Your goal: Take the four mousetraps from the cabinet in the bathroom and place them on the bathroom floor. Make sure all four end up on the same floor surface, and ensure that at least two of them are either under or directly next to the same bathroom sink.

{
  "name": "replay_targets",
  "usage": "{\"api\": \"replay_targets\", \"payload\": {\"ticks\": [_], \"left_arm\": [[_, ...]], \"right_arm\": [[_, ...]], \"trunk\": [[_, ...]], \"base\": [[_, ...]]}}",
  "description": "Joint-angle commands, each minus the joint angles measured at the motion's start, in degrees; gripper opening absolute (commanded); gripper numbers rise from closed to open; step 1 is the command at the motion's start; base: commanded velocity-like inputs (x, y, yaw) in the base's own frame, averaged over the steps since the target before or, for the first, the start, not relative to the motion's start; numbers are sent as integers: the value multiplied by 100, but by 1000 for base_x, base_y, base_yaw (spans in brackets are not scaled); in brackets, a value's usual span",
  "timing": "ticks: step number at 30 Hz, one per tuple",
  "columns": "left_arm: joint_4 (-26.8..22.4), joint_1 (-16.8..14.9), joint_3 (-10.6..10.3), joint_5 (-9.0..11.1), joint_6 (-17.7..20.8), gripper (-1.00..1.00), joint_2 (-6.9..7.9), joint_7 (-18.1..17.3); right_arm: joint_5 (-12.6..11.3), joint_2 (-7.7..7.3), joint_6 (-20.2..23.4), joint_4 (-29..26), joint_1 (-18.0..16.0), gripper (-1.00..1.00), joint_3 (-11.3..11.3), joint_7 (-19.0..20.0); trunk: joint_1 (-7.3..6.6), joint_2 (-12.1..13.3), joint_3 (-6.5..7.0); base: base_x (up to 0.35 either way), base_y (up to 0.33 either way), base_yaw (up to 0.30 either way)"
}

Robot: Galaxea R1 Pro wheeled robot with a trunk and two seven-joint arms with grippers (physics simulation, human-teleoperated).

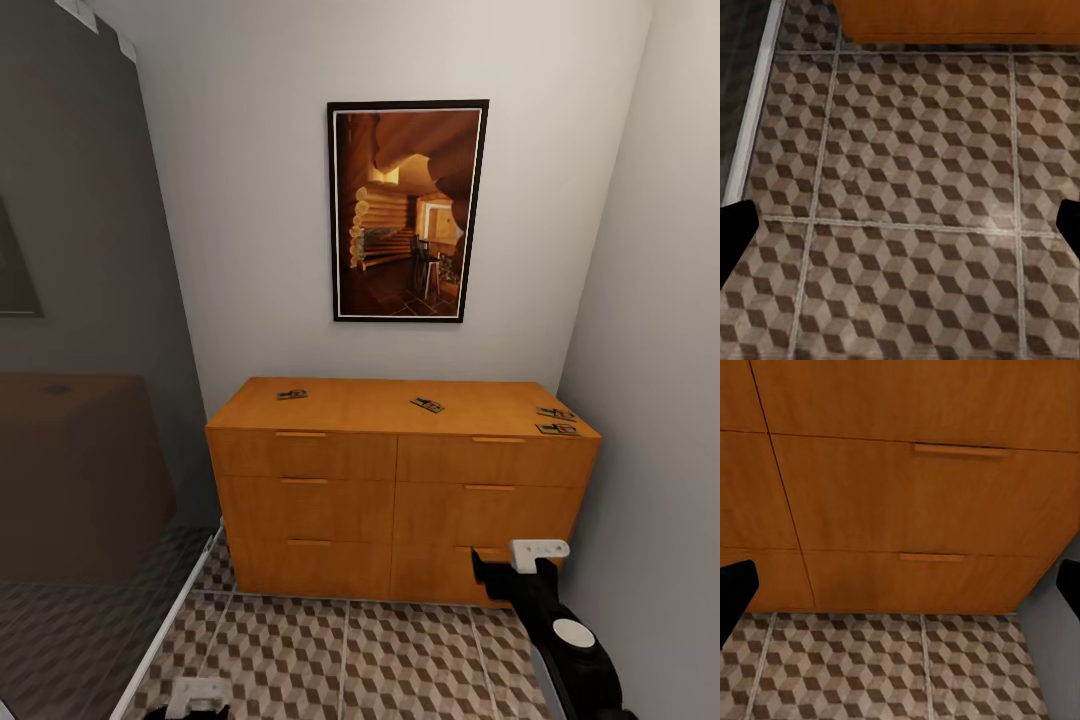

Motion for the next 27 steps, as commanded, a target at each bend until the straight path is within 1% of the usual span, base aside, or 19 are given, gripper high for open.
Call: {"api": "replay_targets", "payload": {"ticks": [1, 3, 4, 6, 7, 10, 16, 21, 27], "left_arm": [[563, -1, -9, 11, -929, 100, 90, 7], [772, -1, -9, 16, -1341, 100, 107, 8], [993, -1, -11, 19, -1709, 100, 117, 11], [1219, -1, -14, 18, -2012, 100, 123, 17], [1421, -1, -16, 18, -2240, 100, 126, 17], [1717, -1, -15, 17, -2493, 100, 130, 8], [1923, -1, -12, 23, -2644, 100, 149, 14], [1973, -1, -14, 47, -2661, 100, 158, 24], [2070, -1, -18, 51, -2669, 100, 155, 19]], "right_arm": [[34, -6, -35, -2, -18, 100, 20, 20], [33, -7, -100, 0, -21, 100, 23, 26], [33, -6, -168, 3, -22, 100, 25, 29], [35, -4, -224, 2, -25, 100, 28, 29], [37, -3, -261, 1, -25, 100, 32, 26], [34, 3, -300, 4, -25, 100, 37, 22], [32, 8, -324, 69, -25, 100, 74, 28], [31, 27, -327, 233, -25, 100, 88, 29], [31, 33, -327, 270, -25, 100, 89, 29]], "trunk": [[0, -4, -6], [0, -4, -6], [0, -4, -6], [0, -4, -6], [0, -4, -6], [0, -4, -6], [0, -4, -6], [0, -4, -6], [0, -4, -6]], "base": [[0, 0, 0], [0, 0, 0], [0, 0, 0], [0, 0, 0], [0, 0, 0], [0, 0, 0], [0, 0, 0], [0, 0, 0], [0, 0, 0]]}}
